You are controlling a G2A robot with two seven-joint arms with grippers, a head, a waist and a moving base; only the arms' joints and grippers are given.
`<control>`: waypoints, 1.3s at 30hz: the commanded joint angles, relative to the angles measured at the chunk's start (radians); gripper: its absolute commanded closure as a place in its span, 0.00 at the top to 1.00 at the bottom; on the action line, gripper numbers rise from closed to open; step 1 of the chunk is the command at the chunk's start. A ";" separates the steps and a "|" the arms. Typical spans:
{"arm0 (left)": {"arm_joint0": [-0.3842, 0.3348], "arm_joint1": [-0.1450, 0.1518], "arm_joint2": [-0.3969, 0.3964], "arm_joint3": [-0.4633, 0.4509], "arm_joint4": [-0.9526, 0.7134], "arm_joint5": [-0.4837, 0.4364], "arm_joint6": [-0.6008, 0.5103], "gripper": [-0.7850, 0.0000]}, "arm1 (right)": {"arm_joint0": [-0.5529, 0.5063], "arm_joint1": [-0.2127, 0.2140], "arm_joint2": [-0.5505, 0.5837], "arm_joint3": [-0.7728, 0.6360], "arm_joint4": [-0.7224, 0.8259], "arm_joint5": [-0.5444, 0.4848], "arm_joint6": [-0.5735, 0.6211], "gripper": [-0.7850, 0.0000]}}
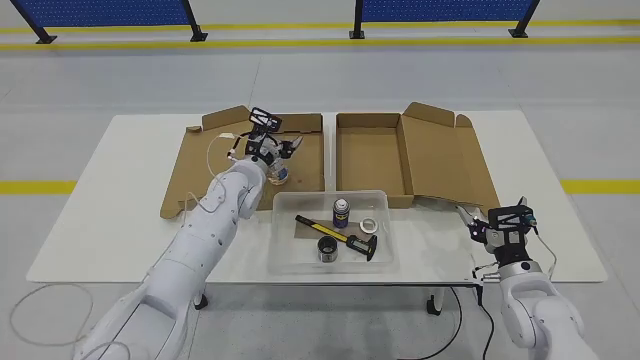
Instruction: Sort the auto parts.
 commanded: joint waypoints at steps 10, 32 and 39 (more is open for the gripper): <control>0.258 0.074 -0.151 -0.624 0.041 -0.150 -0.252 1.00 | 0.000 0.000 0.000 0.000 0.000 0.000 0.000 1.00; 0.587 0.086 -0.045 -0.902 -0.015 -0.250 -0.437 1.00 | 0.000 0.000 0.000 0.000 0.000 0.000 0.000 1.00; 0.587 0.086 -0.045 -0.902 -0.015 -0.250 -0.437 1.00 | 0.000 0.000 0.000 0.000 0.000 0.000 0.000 1.00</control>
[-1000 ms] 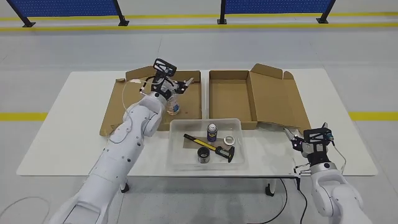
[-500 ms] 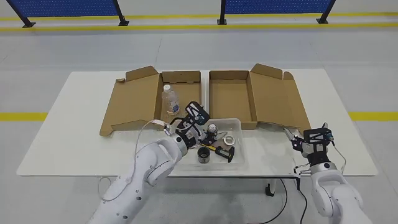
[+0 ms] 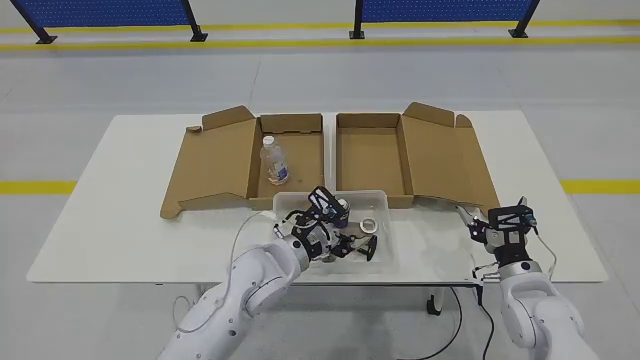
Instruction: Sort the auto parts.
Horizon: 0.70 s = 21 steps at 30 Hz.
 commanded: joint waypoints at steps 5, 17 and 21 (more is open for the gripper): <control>0.000 0.000 0.000 0.000 0.000 0.000 0.000 1.00 | 0.000 0.000 0.000 0.000 0.000 0.000 0.000 1.00; -0.074 -0.033 0.080 0.114 -0.012 0.138 -0.084 1.00 | 0.000 0.000 0.000 0.000 0.000 0.000 0.000 1.00; -0.098 -0.050 0.111 0.166 -0.037 0.186 -0.079 1.00 | 0.000 0.000 0.000 0.000 0.000 0.000 0.000 1.00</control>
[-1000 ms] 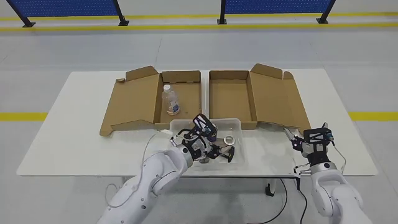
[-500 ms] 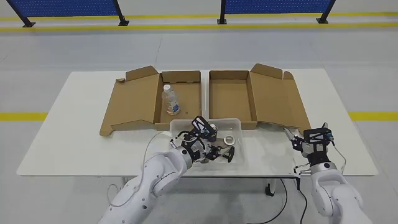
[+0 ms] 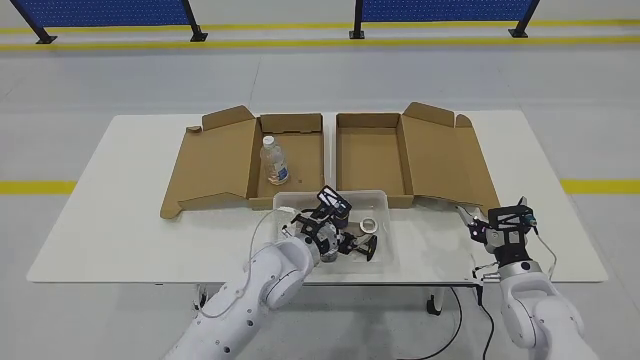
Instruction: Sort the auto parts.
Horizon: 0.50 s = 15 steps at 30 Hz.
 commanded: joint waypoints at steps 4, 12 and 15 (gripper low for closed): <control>-0.034 -0.016 0.022 0.057 -0.015 0.037 0.009 1.00 | 0.000 0.000 0.000 0.000 0.000 0.000 0.000 1.00; -0.071 -0.037 0.037 0.136 -0.041 0.103 -0.025 1.00 | 0.000 0.000 0.000 0.000 0.000 0.000 0.000 1.00; -0.083 -0.044 0.044 0.161 -0.038 0.114 -0.027 1.00 | 0.000 0.000 0.000 0.000 0.000 0.000 0.000 1.00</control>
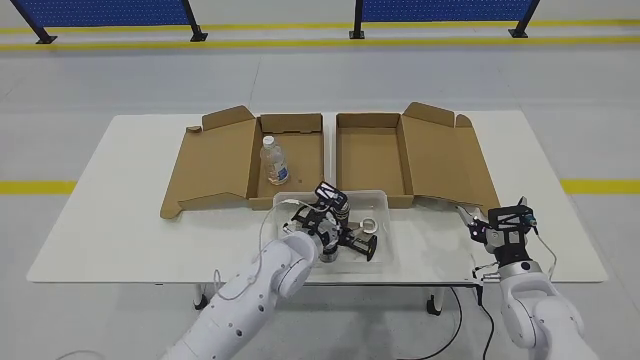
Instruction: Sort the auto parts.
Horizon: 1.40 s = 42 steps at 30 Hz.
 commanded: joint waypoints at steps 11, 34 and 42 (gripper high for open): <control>-0.043 -0.029 0.022 0.076 0.019 0.096 -0.002 1.00 | 0.000 0.000 0.000 0.000 0.000 0.000 0.000 1.00; -0.101 -0.084 0.056 0.175 0.003 0.141 0.007 0.38 | 0.000 0.000 0.000 0.000 0.000 0.000 0.000 1.00; -0.086 -0.088 0.045 0.148 0.021 0.131 0.004 0.00 | 0.000 0.000 0.000 0.000 0.000 0.000 0.000 1.00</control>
